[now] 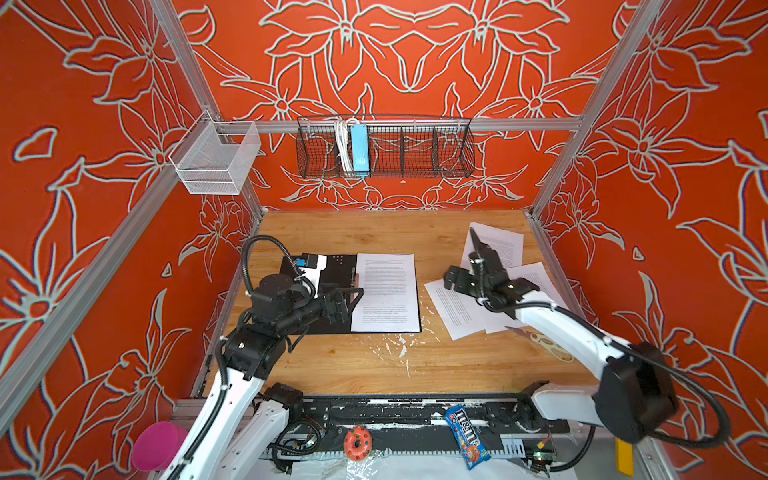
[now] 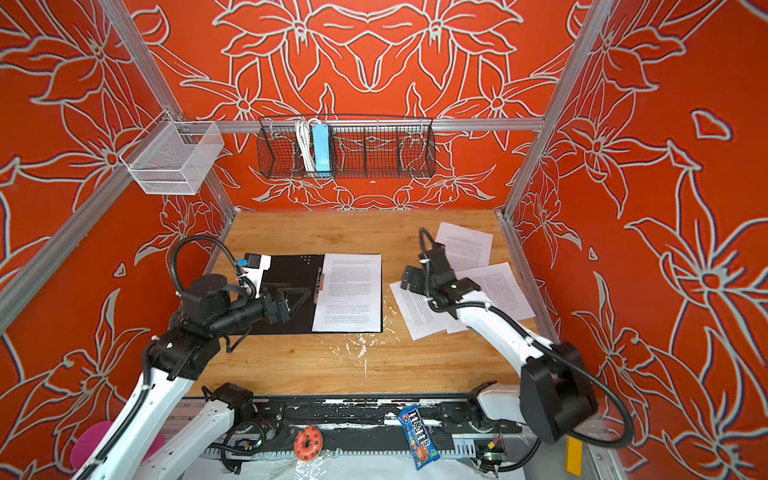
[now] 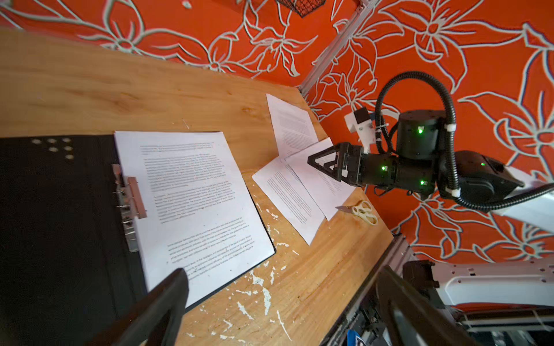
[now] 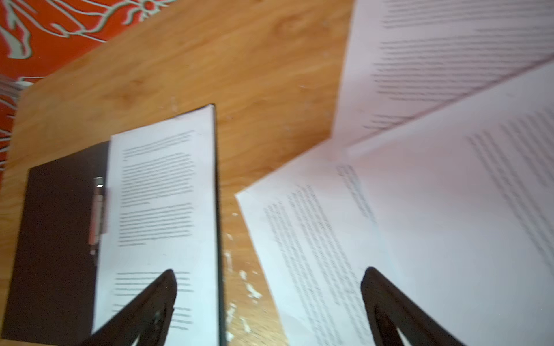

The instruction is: Put the files into the folder

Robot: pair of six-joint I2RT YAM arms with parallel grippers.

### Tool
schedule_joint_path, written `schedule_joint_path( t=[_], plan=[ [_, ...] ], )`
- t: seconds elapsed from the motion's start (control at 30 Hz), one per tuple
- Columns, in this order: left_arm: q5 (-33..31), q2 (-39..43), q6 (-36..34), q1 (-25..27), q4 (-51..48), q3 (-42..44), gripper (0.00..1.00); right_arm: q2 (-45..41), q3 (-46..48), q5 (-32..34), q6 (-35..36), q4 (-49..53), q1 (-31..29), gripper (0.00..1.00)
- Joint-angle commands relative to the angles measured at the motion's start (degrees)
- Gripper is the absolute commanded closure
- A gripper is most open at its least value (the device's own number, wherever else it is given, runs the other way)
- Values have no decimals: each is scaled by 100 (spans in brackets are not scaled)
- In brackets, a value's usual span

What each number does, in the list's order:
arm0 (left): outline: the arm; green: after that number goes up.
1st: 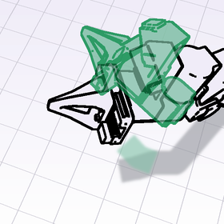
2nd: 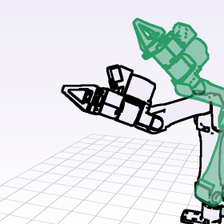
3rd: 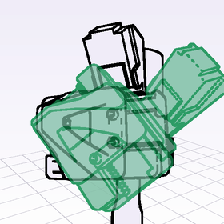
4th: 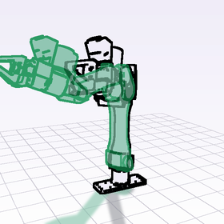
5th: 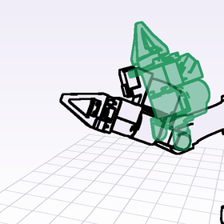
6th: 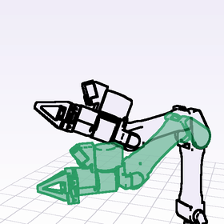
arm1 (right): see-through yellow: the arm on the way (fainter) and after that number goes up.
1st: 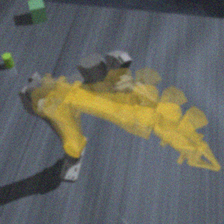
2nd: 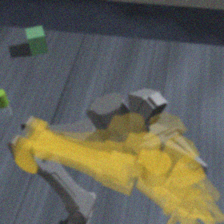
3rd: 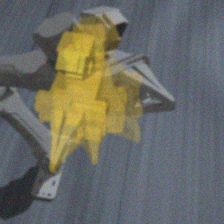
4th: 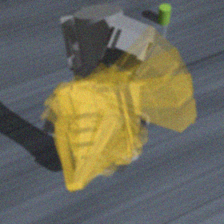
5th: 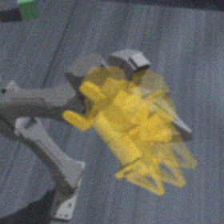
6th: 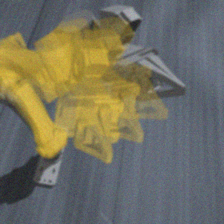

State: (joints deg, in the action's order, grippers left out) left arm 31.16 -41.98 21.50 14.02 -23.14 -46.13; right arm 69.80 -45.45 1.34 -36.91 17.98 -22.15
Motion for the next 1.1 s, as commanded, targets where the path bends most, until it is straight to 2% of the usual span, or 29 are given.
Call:
schedule_joint_path(
  t=[0.0, 0.17, 0.23, 0.33, 0.53, 0.73, 0.87, 1.07],
  plan=[
    [669, -543, 423, 313, 402, 56, 2, -707, 712, -657, 152, -16, 594, 2],
    [-540, -1859, 496, 2082, 756, -108, 2, -1316, 1566, -1592, 15, -336, 1324, 3],
    [-768, -2580, 549, 2522, 870, -407, 2, -1384, 1750, -1786, -54, -392, 1391, 2],
    [-864, -3788, 501, 2857, 715, -1186, 2, -1506, 1923, -1998, -138, -375, 1425, 3],
    [-653, -6320, 188, 3027, -283, -3426, 2, -1876, 2172, -2123, -113, -17, 1503, 3],
    [-384, -8201, 91, 3028, -976, -5443, 2, -2404, 2299, -1892, -71, 649, 1585, 3],
    [-233, -8917, 90, 3036, -1348, -6334, 2, -2616, 2427, -2084, -96, 732, 1655, 3],
    [-190, -9288, 128, 3045, -1397, -6457, 2, -2544, 2675, -2265, -299, 457, 1662, 3]
  ],
)
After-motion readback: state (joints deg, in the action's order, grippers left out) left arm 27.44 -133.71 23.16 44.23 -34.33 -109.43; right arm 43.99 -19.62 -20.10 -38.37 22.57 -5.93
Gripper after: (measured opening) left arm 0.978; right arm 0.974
